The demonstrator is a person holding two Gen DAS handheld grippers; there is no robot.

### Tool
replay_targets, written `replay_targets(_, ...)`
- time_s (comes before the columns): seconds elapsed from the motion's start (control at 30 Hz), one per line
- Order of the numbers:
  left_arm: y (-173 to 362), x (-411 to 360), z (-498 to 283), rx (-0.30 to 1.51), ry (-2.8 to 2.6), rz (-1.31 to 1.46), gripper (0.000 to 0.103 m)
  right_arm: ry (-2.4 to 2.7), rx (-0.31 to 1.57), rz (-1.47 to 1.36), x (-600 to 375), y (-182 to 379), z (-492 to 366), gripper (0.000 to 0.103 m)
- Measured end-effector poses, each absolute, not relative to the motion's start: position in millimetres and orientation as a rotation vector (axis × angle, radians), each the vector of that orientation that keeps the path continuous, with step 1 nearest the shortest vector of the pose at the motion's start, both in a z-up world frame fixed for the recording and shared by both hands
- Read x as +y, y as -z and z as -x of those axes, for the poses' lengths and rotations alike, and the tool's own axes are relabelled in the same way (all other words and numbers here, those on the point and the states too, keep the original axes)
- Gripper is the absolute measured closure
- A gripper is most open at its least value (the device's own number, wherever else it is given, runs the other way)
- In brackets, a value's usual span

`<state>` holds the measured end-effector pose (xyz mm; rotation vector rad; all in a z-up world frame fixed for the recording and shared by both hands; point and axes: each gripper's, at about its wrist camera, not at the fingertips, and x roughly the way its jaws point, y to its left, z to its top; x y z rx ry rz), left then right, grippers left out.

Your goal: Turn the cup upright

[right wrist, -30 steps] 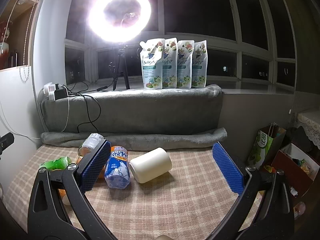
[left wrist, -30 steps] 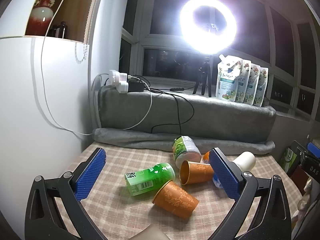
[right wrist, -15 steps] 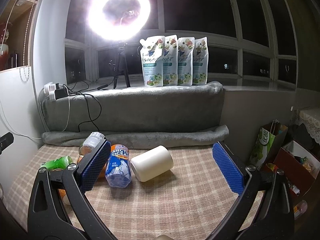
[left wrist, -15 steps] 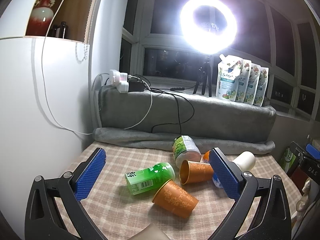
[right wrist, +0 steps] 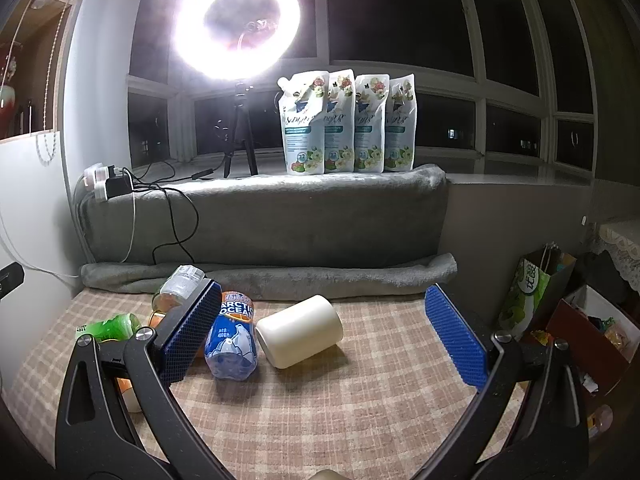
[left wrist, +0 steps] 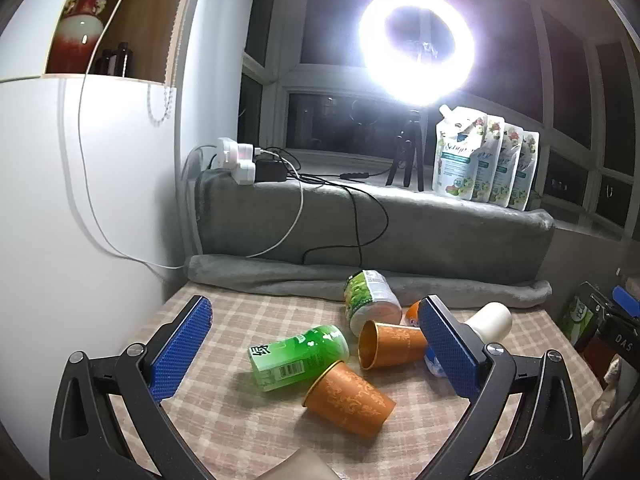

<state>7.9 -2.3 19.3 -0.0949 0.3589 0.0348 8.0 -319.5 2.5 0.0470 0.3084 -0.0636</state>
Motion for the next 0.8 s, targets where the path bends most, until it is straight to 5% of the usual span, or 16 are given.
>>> replay_targets(0.8, -16, -4, -19, 0.374, -0.049, 0.087, 0.001, 0.056, 0.312, -0.044, -319, 1, -17, 0.000)
